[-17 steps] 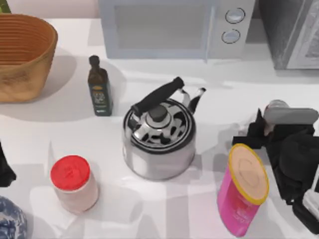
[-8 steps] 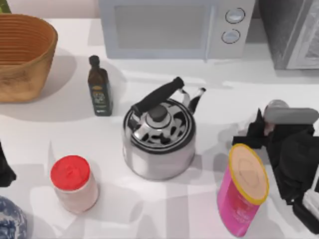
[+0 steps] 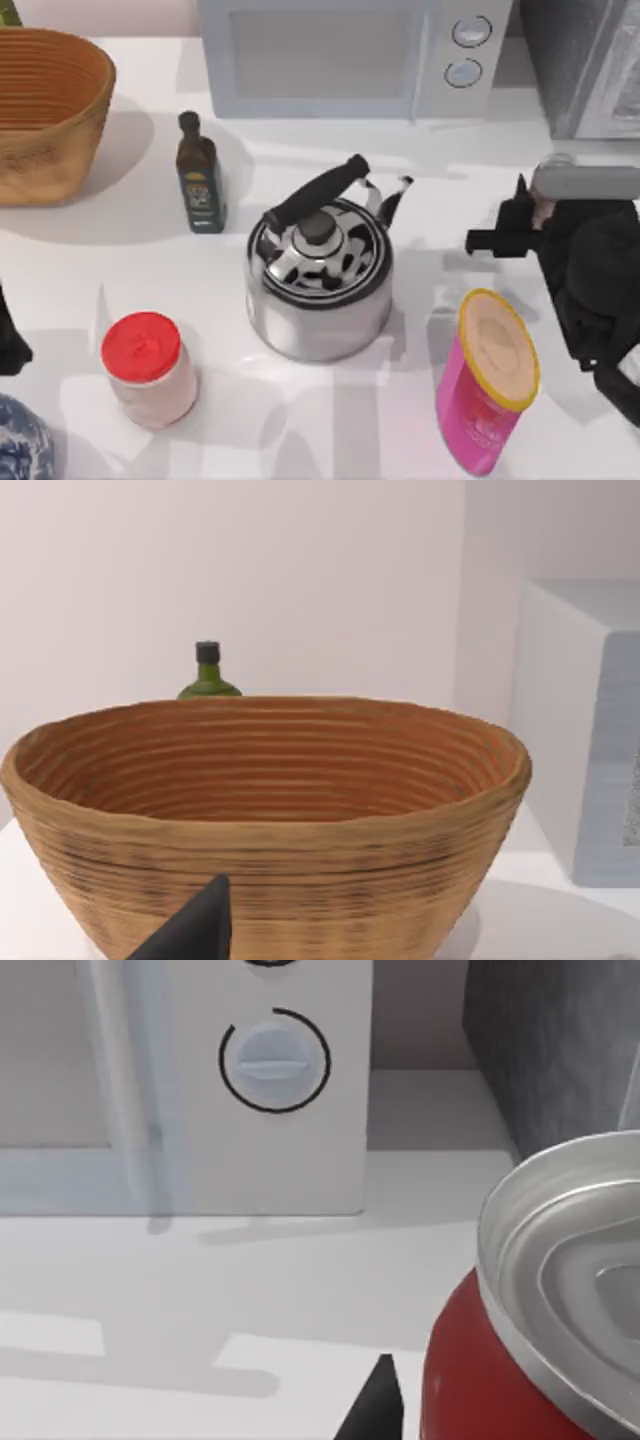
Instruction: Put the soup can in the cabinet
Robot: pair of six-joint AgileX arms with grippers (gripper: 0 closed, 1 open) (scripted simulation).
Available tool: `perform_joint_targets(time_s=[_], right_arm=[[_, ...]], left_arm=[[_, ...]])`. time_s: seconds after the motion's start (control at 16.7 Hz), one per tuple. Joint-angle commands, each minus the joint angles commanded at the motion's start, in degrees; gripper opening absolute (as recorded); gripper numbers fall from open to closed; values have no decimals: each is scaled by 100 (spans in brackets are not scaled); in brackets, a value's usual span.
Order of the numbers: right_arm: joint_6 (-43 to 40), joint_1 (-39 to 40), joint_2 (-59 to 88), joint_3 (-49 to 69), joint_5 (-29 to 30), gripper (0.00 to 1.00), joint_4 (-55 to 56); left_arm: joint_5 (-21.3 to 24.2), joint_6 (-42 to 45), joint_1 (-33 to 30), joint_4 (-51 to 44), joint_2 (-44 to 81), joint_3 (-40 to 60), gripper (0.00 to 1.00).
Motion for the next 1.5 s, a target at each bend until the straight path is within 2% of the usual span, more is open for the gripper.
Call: perform_joint_targets(time_s=[0.36, 0.54, 1.08, 1.5], right_arm=[[11, -12, -2017, 256, -10, 0, -2457], [25, -11, -2701, 347, -17, 0, -3180], [27, -47, -3027, 308, -92, 0, -3410], [-157, -644, -5094, -429, -758, 0, -4329]], left_arm=[[0, 0, 0, 0, 0, 0, 100], [0, 0, 0, 0, 0, 0, 100], [0, 0, 0, 0, 0, 0, 100], [0, 0, 0, 0, 0, 0, 100]])
